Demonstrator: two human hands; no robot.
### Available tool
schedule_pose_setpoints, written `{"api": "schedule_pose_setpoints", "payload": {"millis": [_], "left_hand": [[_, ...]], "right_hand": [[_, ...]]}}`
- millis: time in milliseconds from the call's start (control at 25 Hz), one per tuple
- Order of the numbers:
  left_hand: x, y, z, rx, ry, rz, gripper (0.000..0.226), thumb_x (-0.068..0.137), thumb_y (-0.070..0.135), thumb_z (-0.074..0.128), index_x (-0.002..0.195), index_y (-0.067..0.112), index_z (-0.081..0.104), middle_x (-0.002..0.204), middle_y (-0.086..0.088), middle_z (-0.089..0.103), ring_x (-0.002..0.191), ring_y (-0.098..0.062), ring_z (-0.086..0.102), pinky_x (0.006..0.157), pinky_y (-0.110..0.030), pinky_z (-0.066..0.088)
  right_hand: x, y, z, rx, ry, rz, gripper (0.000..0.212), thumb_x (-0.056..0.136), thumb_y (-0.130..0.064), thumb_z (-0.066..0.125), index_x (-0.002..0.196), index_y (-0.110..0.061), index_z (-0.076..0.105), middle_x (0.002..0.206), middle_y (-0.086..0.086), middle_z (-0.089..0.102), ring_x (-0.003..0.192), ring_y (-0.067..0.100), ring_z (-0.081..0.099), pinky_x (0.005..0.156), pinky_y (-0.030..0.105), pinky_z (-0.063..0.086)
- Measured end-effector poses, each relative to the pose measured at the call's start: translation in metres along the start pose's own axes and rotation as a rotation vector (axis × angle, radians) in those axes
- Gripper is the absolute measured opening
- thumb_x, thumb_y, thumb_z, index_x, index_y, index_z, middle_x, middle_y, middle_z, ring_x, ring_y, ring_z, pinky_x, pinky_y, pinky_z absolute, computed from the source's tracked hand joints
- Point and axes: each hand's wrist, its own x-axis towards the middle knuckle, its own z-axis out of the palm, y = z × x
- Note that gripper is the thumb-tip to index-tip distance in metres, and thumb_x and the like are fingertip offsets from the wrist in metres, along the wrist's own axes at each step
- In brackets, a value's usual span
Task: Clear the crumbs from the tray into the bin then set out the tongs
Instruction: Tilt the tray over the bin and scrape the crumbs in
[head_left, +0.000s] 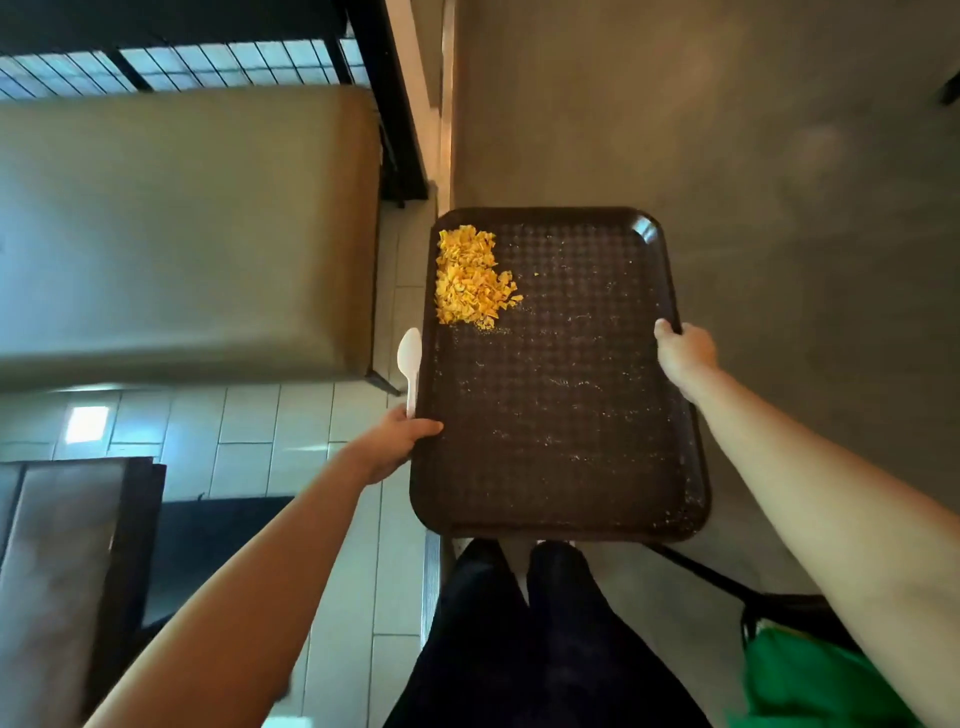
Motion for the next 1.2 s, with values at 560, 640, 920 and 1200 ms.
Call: {"api": "schedule_pose_setpoints", "payload": {"millis": [560, 640, 920, 1200], "left_hand": [[0.129, -0.082, 0.056, -0.093, 0.555, 0.068, 0.031, 0.099, 0.032, 0.040, 0.094, 0.011, 0.063, 0.081, -0.003, 0.054, 0.083, -0.018, 0.052, 0.070, -0.026, 0.044], [0.143, -0.098, 0.055, 0.047, 0.609, 0.069, 0.022, 0.099, 0.028, 0.042, 0.093, 0.014, 0.059, 0.080, -0.002, 0.055, 0.070, -0.011, 0.051, 0.056, -0.015, 0.038], [0.198, -0.129, 0.045, 0.273, 0.580, -0.032, 0.034, 0.100, 0.026, 0.039, 0.120, 0.010, 0.060, 0.097, -0.009, 0.061, 0.079, -0.016, 0.053, 0.067, -0.026, 0.039], [0.251, -0.157, 0.034, 0.305, 0.487, -0.095, 0.033, 0.099, 0.015, 0.038, 0.127, 0.013, 0.056, 0.102, -0.012, 0.060, 0.072, -0.015, 0.052, 0.063, -0.024, 0.043]], "right_hand": [[0.087, 0.125, 0.061, -0.170, 0.024, 0.041, 0.037, 0.100, -0.027, 0.037, 0.095, 0.006, 0.053, 0.108, 0.029, 0.055, 0.103, 0.042, 0.053, 0.078, 0.040, 0.037], [0.093, 0.142, 0.074, -0.220, 0.006, 0.037, 0.038, 0.100, -0.028, 0.037, 0.096, 0.006, 0.053, 0.107, 0.030, 0.055, 0.102, 0.043, 0.052, 0.080, 0.042, 0.038], [0.107, 0.174, 0.119, -0.347, -0.063, 0.061, 0.039, 0.100, -0.030, 0.035, 0.103, 0.004, 0.053, 0.107, 0.022, 0.056, 0.101, 0.038, 0.054, 0.085, 0.046, 0.042], [0.127, 0.187, 0.156, -0.492, -0.176, -0.024, 0.032, 0.100, -0.035, 0.034, 0.090, -0.007, 0.048, 0.088, 0.014, 0.051, 0.080, 0.032, 0.052, 0.064, 0.035, 0.037]]}}
